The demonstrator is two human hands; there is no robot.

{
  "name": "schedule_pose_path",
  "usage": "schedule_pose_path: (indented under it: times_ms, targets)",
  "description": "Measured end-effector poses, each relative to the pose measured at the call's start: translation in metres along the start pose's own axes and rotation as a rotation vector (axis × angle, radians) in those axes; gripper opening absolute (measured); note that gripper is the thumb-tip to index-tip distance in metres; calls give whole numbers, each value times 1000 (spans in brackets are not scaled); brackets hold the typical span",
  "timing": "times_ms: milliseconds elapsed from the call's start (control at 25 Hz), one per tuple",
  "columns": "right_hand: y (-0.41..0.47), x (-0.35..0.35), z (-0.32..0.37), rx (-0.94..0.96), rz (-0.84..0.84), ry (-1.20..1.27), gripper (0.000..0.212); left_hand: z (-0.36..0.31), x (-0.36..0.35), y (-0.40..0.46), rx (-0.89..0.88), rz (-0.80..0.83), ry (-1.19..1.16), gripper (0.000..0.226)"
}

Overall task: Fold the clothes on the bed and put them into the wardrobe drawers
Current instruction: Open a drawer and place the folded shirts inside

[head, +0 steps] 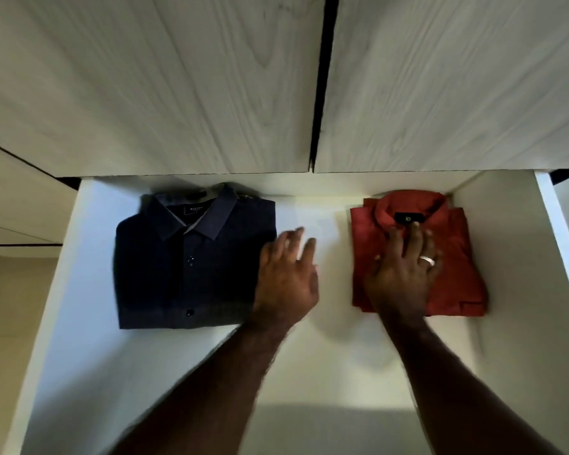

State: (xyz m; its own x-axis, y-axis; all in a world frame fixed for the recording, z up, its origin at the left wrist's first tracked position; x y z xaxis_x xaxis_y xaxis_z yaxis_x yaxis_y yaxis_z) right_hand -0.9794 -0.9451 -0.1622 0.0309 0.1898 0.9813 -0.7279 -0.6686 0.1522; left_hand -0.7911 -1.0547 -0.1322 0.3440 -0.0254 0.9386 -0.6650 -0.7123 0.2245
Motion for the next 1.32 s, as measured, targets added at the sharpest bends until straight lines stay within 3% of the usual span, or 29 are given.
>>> schedule_pose_path:
  times_ms: [80, 160, 200, 280, 360, 480, 680, 800, 840, 1000, 1120, 1240, 1320]
  targets:
    - [-18, 3, 64, 89, 60, 283, 49, 61, 37, -16, 192, -125, 72, 51]
    - [-47, -22, 117, -87, 416, 687, 40, 112, 58, -41, 336, -140, 100, 65]
    - [-66, -36, 145, -245, 601, 827, 43, 133, 68, -56, 326, -107, 109, 77]
    - [-90, -57, 166, -519, 799, 940, 45, 140, 64, -74, 135, 31, 113, 104]
    - [-89, -63, 175, -618, 781, 944, 39, 141, 57, -88, -43, 191, 166, 123]
    - [-86, -53, 185, -690, 686, 961, 31, 163, 53, -99, -84, 310, 279, 128]
    - [-80, -22, 201, -679, 517, 1026, 35, 176, 61, -92, -70, 275, 139, 85]
    - [-99, -19, 172, -981, 418, 1116, 66, 189, 83, -86, 46, 215, -119, 74]
    - [-110, -22, 164, -1066, 426, 1130, 73, 193, 92, -78, 106, 206, -214, 71]
    - [-152, -16, 221, -1119, 866, 1526, 77, 162, 132, -39, 149, 217, -357, 62]
    - [-121, 17, 252, -1042, 851, 1766, 62, 128, 157, -14, 117, 173, -418, 62]
    - [-111, 32, 227, -879, 756, 1935, 35, 83, 157, -33, -7, 272, -364, 69]
    - [-126, -24, 155, -1050, 656, 1938, 33, 49, 150, -63, -122, 303, -227, 71]
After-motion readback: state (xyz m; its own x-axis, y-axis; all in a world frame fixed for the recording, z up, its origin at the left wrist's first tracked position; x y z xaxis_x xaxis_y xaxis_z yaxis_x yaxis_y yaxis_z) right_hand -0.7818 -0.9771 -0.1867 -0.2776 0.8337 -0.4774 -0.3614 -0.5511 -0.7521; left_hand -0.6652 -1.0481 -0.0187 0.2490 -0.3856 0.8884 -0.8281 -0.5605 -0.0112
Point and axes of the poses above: each hand's wrist, its own y-axis towards the middle knuckle, its own x-axis out of the back of the hand, z = x × y, the point moved 10 cm from there along y, towards the middle knuckle, and after that the axes turned 6 degrees about -z, right-handed, at the moved point
